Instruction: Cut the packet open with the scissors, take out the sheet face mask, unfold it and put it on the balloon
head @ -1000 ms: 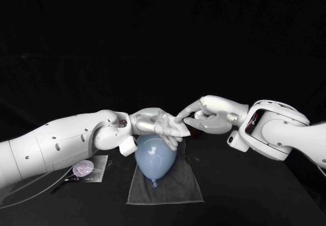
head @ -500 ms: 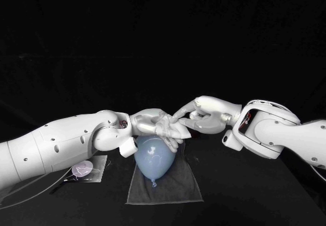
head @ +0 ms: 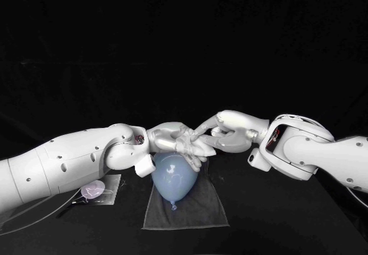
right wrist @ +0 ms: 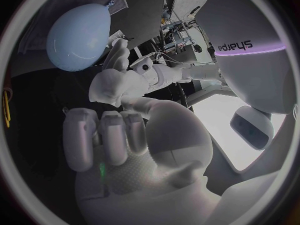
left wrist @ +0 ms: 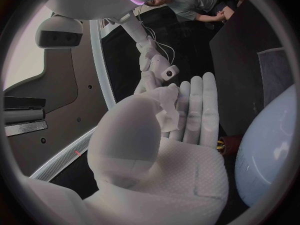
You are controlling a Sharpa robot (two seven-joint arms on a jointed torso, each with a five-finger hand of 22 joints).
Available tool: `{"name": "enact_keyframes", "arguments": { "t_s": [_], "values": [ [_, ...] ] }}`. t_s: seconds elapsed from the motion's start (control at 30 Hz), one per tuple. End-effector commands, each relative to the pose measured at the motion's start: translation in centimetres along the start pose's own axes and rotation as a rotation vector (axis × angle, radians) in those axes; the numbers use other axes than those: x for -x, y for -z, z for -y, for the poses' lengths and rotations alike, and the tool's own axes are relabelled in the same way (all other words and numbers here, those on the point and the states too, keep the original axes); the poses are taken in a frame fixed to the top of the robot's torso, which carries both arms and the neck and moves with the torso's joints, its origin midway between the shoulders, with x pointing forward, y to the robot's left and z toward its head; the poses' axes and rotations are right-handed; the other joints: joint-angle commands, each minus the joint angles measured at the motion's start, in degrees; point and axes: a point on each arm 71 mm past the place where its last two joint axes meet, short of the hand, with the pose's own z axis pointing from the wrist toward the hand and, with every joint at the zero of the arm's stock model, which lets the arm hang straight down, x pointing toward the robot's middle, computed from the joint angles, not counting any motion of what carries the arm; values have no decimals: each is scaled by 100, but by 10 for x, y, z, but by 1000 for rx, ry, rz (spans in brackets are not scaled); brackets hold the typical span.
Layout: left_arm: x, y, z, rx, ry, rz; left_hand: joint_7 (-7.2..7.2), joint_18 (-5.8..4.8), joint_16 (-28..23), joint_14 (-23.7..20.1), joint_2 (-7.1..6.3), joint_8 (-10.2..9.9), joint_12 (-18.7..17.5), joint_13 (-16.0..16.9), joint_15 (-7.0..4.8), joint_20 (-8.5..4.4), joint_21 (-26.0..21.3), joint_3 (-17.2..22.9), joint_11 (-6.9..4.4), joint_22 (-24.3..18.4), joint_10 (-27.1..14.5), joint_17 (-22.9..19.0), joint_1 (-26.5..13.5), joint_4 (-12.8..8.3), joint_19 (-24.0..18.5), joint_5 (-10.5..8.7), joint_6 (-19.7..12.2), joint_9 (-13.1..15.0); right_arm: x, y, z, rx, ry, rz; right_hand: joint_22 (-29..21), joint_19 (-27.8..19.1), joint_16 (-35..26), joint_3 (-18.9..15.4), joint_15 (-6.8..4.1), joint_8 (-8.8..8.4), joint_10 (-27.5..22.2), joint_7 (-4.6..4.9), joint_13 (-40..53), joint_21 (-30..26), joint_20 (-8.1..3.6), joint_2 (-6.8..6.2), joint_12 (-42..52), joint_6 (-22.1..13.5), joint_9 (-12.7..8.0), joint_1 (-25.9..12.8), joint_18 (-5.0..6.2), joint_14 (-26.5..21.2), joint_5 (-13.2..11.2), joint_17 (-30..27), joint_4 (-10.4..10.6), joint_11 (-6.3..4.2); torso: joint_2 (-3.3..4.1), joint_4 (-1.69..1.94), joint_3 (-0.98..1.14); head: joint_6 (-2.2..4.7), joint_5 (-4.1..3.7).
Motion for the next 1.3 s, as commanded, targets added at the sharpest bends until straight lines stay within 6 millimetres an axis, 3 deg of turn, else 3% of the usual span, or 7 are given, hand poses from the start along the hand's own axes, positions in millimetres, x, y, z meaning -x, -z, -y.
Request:
{"name": "enact_keyframes", "arguments": {
  "t_s": [0.03, 0.4, 0.47, 1.3],
  "values": [
    [-1, -1, 1, -8, -1, -3, 13, 69, -40, 16, 27, 22, -22, -3, -16, 1, 37, -42, -9, 6, 0, 7, 33, -5, 46, 18, 41, 493, -1, -1, -3, 26, -9, 3, 752, 332, 35, 27, -27, -20, 589, 18, 1509, 30, -16, 8, 38, -32, -1, -52, -79, 609, -71, 1509, -6, -35, 0, -1, 1, -14, -18],
    [0, -2, 0, -3, -2, 1, 14, 69, -41, 18, 30, 21, -22, -3, -16, 0, 40, -43, -9, 7, -1, 9, 34, -5, 50, 18, 41, 495, 1, -4, -5, 46, -56, 40, 750, 314, 35, 22, -59, -30, 589, -25, 1509, 24, -32, 80, 38, -67, 9, -71, -74, 609, -507, 1509, -6, -79, -1, -3, 2, -30, -10],
    [0, -2, 0, -2, -2, 1, 15, 69, -42, 18, 30, 20, -22, -3, -17, 0, 40, -44, -8, 7, -1, 9, 35, -5, 52, 18, 41, 496, 1, -4, -5, 47, -68, 42, 735, 304, 35, -27, -67, -30, 589, -41, 1509, 12, -40, 124, 38, -81, 16, -116, -70, 609, -758, 1509, 63, -91, -1, -3, 2, -27, -10],
    [-6, -8, 1, 5, -5, -19, 18, 70, -46, 24, 36, 17, -22, -4, -18, -6, 50, -49, -7, 11, -2, 15, 39, -5, 68, 18, 39, 503, 6, -28, -3, 52, -101, 26, 719, 290, 35, -95, -107, -43, 589, -121, 1509, -2, -67, 174, 38, -142, 28, -137, -65, 609, -765, 1509, 119, -145, 1, 6, -3, 7, 6]
  ]
}}
